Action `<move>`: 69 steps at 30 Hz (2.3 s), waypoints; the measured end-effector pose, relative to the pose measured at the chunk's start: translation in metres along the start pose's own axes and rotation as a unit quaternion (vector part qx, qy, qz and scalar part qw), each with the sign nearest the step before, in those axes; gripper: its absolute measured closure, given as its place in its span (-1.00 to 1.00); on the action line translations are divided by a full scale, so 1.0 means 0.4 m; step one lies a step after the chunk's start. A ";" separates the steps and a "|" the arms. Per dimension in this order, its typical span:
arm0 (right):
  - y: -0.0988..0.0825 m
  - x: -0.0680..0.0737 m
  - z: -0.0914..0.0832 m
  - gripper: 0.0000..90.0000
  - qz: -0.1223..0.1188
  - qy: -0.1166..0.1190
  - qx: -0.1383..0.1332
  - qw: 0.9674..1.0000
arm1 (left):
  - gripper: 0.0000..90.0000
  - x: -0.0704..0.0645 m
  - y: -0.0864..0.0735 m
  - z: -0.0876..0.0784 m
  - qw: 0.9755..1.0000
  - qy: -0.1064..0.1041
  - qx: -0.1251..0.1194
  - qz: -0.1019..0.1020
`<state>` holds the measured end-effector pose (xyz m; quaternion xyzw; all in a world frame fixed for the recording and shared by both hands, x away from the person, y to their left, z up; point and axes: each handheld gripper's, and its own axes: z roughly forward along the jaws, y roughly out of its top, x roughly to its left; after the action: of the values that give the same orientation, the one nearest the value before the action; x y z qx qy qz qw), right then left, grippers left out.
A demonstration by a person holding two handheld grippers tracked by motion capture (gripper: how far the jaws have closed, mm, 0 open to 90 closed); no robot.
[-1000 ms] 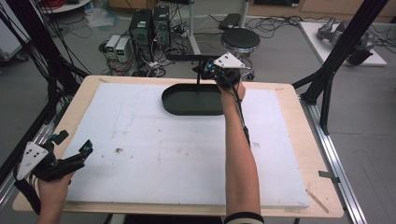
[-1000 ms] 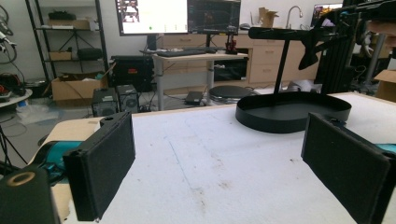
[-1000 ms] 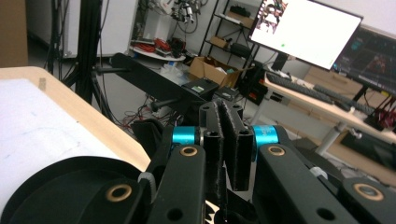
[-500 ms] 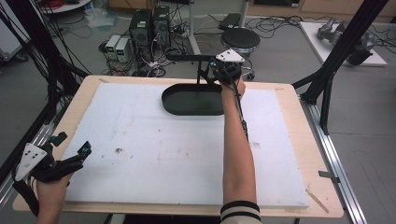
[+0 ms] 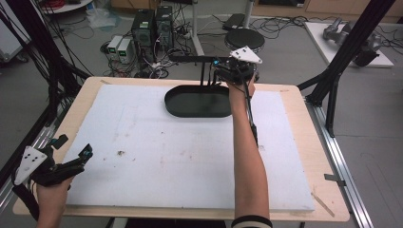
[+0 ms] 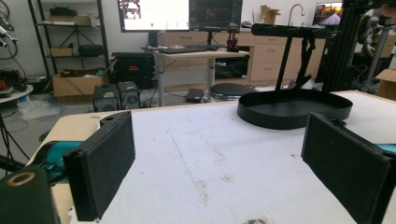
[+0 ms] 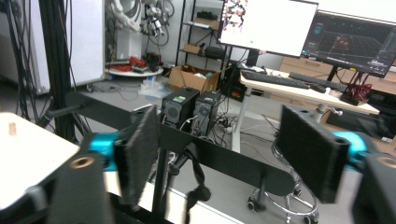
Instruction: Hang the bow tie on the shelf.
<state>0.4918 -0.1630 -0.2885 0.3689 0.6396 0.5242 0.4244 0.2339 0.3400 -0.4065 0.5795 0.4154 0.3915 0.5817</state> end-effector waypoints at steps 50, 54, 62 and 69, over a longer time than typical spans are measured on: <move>-0.245 -0.011 -0.682 -0.75 0.024 -0.010 -0.027 0.999 | -0.77 -0.016 0.030 -0.015 1.000 -0.003 -0.010 -0.005; -0.289 -0.010 -0.696 -0.75 0.032 -0.006 -0.028 0.999 | -0.77 -0.019 0.027 -0.014 1.000 -0.004 -0.009 -0.001; -0.322 -0.015 -0.709 -0.75 0.042 -0.011 -0.025 0.999 | -0.77 -0.028 0.028 -0.015 1.000 -0.008 -0.011 0.005; -0.323 -0.017 -0.730 -0.76 0.052 -0.009 -0.045 0.998 | -0.77 -0.037 0.027 -0.015 1.000 -0.013 -0.011 0.007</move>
<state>0.2192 -0.2967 -0.3882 0.3868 0.5917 0.5702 0.4185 0.2232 0.3284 -0.3951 0.5807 0.3993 0.3929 0.5907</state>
